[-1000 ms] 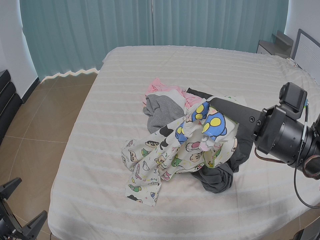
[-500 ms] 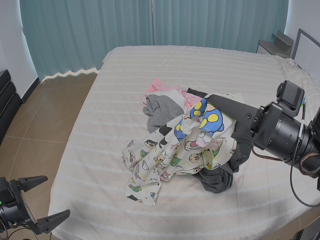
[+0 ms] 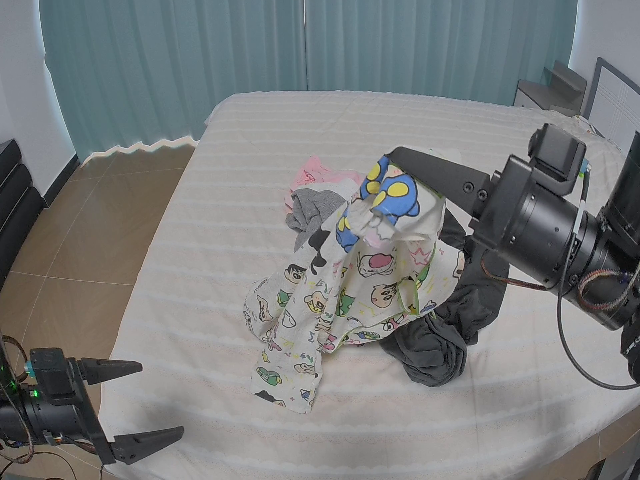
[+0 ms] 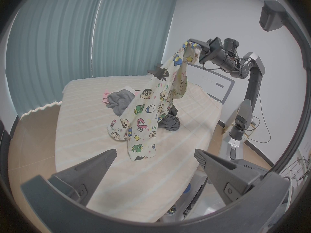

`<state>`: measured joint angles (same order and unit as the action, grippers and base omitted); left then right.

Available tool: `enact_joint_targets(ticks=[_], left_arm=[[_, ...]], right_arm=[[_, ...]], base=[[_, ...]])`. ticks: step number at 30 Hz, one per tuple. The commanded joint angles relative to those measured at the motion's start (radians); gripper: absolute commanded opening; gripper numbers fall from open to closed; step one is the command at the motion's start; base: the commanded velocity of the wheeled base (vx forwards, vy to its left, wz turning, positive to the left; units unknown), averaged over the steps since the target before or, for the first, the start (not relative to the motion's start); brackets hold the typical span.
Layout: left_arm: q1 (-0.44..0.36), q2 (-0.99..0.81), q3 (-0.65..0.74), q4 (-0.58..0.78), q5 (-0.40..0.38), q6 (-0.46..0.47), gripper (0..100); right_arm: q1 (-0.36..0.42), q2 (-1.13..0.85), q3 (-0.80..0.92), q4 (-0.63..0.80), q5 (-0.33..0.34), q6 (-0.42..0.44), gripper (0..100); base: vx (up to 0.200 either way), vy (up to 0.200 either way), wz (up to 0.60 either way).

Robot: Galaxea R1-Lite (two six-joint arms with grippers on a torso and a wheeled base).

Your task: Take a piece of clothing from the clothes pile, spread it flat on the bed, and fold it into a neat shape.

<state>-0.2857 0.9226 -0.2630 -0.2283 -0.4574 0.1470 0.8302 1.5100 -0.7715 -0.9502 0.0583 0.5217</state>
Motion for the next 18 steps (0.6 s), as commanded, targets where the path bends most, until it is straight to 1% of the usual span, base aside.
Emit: enact_joint_targets(ticks=[1, 3, 5, 6, 7, 10, 18], left_arm=[[-0.081, 0.206, 0.001, -0.111, 0.003, -0.004, 100], [-0.095, 0.282, 0.002, -0.169, 0.005, -0.004, 100], [-0.108, 0.325, 0.002, -0.198, 0.006, -0.004, 100], [-0.125, 0.369, 0.002, -0.233, 0.011, -0.004, 100], [-0.125, 0.369, 0.002, -0.233, 0.011, -0.004, 100], [-0.165, 0.467, 0.002, -0.335, 0.057, -0.004, 100], [-0.248, 0.619, 0.002, -0.453, 0.117, -0.007, 100]], right_arm=[[0.018, 0.067, -0.084, 0.005, 0.002, -0.002, 0], [0.023, 0.093, -0.129, 0.007, 0.002, -0.002, 0], [0.032, 0.105, -0.155, 0.008, 0.0, -0.002, 0], [0.05, 0.114, -0.183, 0.013, -0.002, -0.003, 0], [0.05, 0.114, -0.183, 0.013, -0.002, -0.003, 0], [0.083, 0.118, -0.244, 0.057, -0.008, -0.009, 0], [0.11, 0.127, -0.313, 0.076, -0.014, -0.035, 0]], base=[[0.0, 0.0, 0.0], [0.0, 0.0, 0.0], [0.0, 0.0, 0.0], [0.0, 0.0, 0.0], [0.0, 0.0, 0.0], [0.0, 0.0, 0.0], [0.0, 0.0, 0.0]])
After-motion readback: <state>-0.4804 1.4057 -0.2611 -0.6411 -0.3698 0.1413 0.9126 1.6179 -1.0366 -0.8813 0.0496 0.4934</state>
